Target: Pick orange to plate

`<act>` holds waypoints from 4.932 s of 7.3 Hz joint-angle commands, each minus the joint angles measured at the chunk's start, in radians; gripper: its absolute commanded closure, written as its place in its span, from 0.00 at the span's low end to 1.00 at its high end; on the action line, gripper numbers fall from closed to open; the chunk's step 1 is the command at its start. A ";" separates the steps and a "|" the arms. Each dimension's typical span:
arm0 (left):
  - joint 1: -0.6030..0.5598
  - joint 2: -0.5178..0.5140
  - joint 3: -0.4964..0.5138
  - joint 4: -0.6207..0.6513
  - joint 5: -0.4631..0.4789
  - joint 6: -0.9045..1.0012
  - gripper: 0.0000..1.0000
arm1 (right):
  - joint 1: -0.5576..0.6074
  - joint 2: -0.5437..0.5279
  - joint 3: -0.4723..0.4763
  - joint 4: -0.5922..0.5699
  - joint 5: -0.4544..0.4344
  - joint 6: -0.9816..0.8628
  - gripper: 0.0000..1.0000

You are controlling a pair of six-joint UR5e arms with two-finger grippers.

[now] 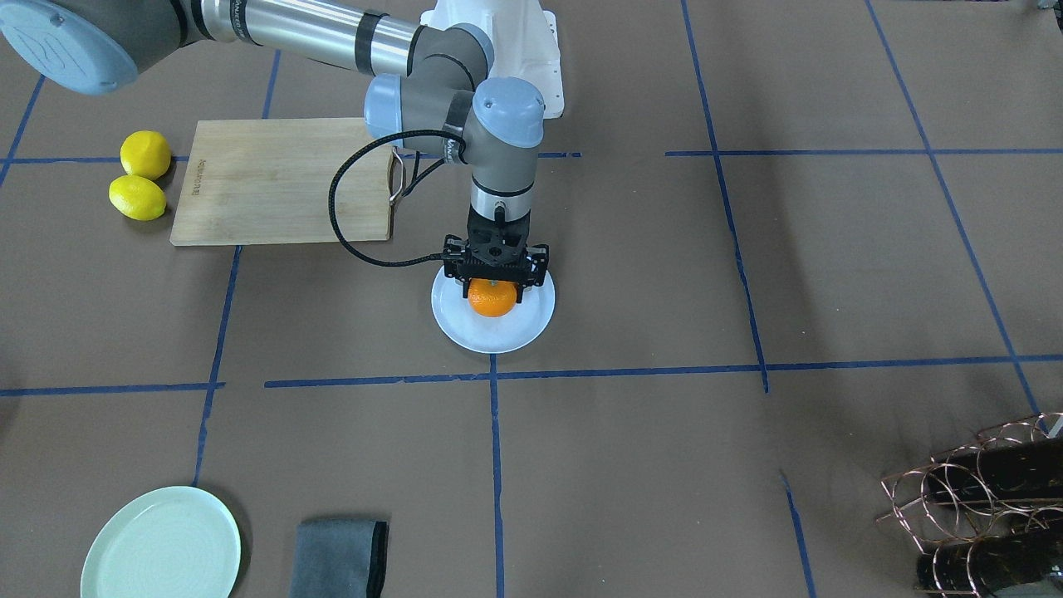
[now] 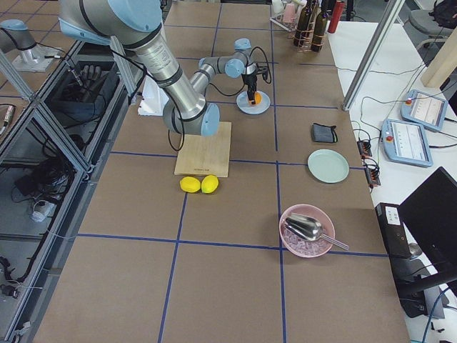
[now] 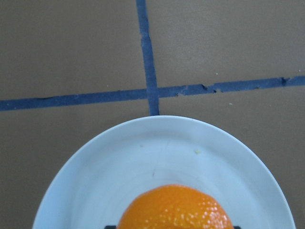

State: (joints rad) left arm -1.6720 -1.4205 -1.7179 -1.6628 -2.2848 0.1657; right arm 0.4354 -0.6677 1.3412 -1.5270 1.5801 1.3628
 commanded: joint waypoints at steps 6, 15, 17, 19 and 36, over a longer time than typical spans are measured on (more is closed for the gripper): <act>0.000 -0.003 -0.002 -0.002 -0.001 0.002 0.00 | 0.053 -0.012 0.076 -0.011 0.047 -0.028 0.00; 0.067 0.009 0.001 0.011 -0.044 0.000 0.00 | 0.924 -0.689 0.495 -0.255 0.621 -1.442 0.00; 0.075 0.008 -0.014 0.058 -0.048 0.000 0.00 | 1.075 -0.878 0.495 -0.242 0.629 -1.565 0.00; 0.075 0.011 -0.049 0.089 -0.047 0.005 0.00 | 1.132 -1.002 0.489 -0.240 0.620 -1.573 0.00; 0.075 0.009 -0.072 0.078 -0.047 0.006 0.00 | 1.140 -1.040 0.423 -0.153 0.727 -1.561 0.00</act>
State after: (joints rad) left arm -1.5961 -1.4113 -1.7901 -1.5845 -2.3324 0.1718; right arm 1.5756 -1.7073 1.7641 -1.6809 2.3066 -0.1979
